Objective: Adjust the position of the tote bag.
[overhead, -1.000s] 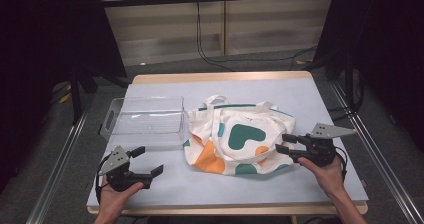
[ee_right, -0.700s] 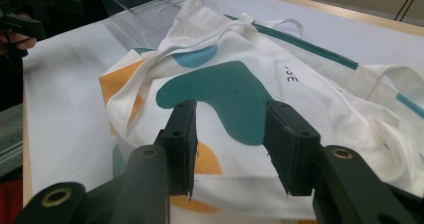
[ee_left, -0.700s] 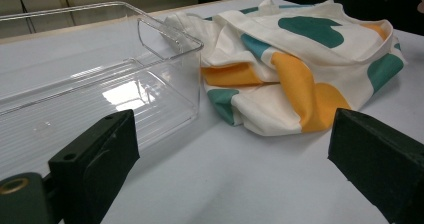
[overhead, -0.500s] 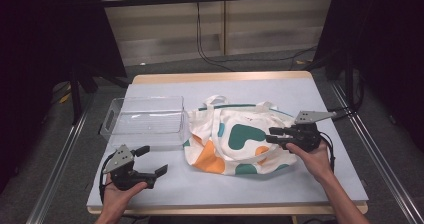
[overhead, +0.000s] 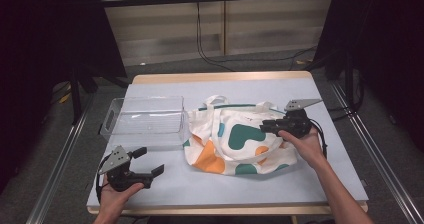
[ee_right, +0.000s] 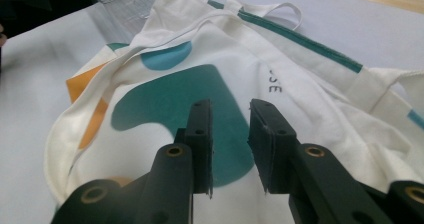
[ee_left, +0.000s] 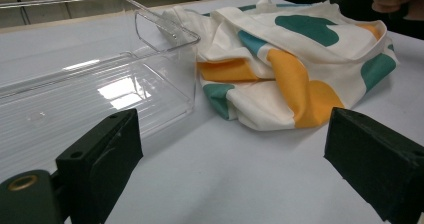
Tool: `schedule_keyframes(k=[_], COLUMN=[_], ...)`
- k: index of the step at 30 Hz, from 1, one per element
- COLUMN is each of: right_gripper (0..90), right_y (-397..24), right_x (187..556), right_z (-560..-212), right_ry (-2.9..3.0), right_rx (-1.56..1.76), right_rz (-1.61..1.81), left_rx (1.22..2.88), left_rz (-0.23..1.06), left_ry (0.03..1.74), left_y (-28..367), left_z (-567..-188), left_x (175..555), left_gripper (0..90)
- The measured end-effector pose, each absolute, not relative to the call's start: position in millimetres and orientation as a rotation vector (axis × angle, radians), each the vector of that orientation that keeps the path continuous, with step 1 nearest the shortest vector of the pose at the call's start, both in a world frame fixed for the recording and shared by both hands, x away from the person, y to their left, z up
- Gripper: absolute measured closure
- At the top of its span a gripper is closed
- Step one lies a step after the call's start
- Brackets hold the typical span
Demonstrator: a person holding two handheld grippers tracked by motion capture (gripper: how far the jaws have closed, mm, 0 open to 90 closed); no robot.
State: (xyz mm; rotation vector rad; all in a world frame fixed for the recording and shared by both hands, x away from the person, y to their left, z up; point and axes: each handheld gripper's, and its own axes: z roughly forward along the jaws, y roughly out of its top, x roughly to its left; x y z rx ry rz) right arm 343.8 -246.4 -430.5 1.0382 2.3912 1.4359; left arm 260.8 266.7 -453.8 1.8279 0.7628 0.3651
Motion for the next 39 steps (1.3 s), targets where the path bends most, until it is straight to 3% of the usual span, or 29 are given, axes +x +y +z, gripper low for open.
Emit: schedule_keyframes(k=[14, 20, 27, 39], right_gripper=[69.3, 62.1, 61.1, 46.0], right_y=[-240.3, -236.4, -227.3, -210.1], right_x=[387.7, 407.1, 419.9, 436.0], right_z=[-427.8, -429.2, -431.6, -447.1], right_ry=[2.485, 2.509, 2.565, 2.669], right_rx=[1.053, 1.079, 1.078, 1.086], right_rz=[1.294, 1.218, 1.152, 1.021], left_rx=[1.865, 1.864, 1.862, 1.885], left_rz=[0.339, 0.329, 0.319, 0.316], left_ry=[0.745, 0.750, 0.765, 0.759], left_y=[264.5, 264.5, 266.1, 265.8], left_z=[-454.7, -454.9, -456.0, -456.3], left_x=[264.5, 264.2, 266.5, 266.5], left_gripper=[8.3, 8.8, 9.0, 8.9])
